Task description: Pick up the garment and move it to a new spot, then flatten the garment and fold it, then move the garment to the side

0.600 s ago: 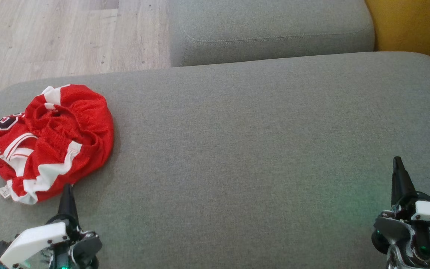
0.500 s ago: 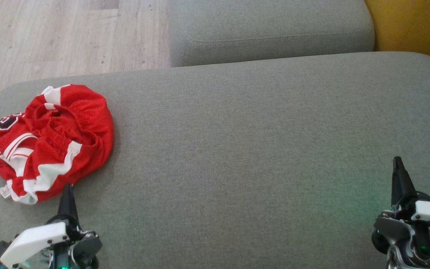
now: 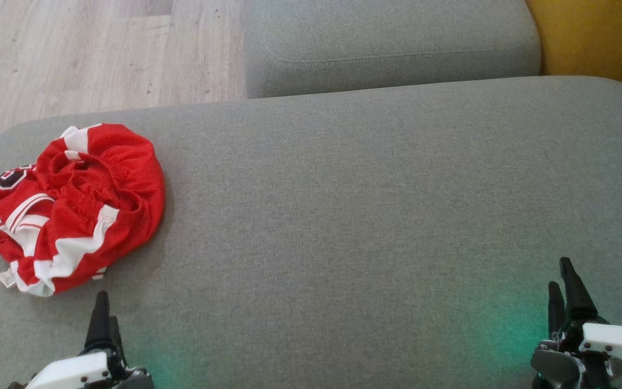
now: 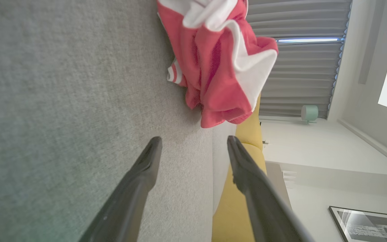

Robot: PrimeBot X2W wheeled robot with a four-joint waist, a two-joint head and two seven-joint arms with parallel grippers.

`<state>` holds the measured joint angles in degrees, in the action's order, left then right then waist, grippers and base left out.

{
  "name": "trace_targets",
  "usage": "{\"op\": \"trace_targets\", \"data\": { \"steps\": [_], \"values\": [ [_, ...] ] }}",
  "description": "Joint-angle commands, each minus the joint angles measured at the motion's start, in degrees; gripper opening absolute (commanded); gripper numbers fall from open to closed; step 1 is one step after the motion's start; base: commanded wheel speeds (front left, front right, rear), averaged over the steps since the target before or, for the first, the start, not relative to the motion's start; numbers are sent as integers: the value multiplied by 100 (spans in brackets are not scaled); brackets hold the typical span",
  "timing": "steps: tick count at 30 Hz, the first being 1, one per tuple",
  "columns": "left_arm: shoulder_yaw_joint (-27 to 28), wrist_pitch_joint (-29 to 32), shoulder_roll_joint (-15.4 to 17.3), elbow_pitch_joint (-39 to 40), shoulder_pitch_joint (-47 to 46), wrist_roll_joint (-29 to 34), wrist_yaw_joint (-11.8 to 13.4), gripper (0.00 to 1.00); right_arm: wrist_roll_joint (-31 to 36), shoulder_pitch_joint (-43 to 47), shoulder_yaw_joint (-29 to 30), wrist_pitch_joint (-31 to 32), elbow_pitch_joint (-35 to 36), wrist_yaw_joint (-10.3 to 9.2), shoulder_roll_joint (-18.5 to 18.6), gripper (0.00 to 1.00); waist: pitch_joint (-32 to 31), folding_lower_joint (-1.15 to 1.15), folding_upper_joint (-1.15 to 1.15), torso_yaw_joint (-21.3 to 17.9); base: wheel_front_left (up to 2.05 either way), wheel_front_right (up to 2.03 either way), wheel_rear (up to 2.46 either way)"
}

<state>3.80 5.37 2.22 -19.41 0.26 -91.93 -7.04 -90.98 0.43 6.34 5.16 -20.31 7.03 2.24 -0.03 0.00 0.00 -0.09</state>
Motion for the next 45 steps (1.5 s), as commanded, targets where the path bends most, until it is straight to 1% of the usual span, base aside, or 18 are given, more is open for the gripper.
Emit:
{"op": "trace_targets", "data": {
  "steps": [1,9,17,30,37,45],
  "values": [
    [11,-75,30,220,-225,120,-5,100,117,-275,-40,-67,191,5,13,100,-5,0,0,0,0,0,0],
    [45,-211,33,307,-227,574,-7,100,617,-301,-177,-202,291,8,17,100,-29,0,0,-1,0,0,0],
    [32,-347,35,602,-206,1380,-10,100,1278,-330,-353,-338,386,10,20,100,-43,0,0,0,0,0,0],
    [-89,-551,39,768,-157,2348,139,100,2100,-345,-473,-540,487,15,25,100,-80,0,0,31,0,0,0],
    [-149,-670,41,815,-131,2905,226,100,2767,-355,-568,-659,377,17,29,100,-107,0,0,49,0,0,0],
    [-220,-824,44,878,-102,3553,280,100,3529,-378,-710,-811,403,21,33,100,-116,0,0,62,0,0,0]
  ]
}}
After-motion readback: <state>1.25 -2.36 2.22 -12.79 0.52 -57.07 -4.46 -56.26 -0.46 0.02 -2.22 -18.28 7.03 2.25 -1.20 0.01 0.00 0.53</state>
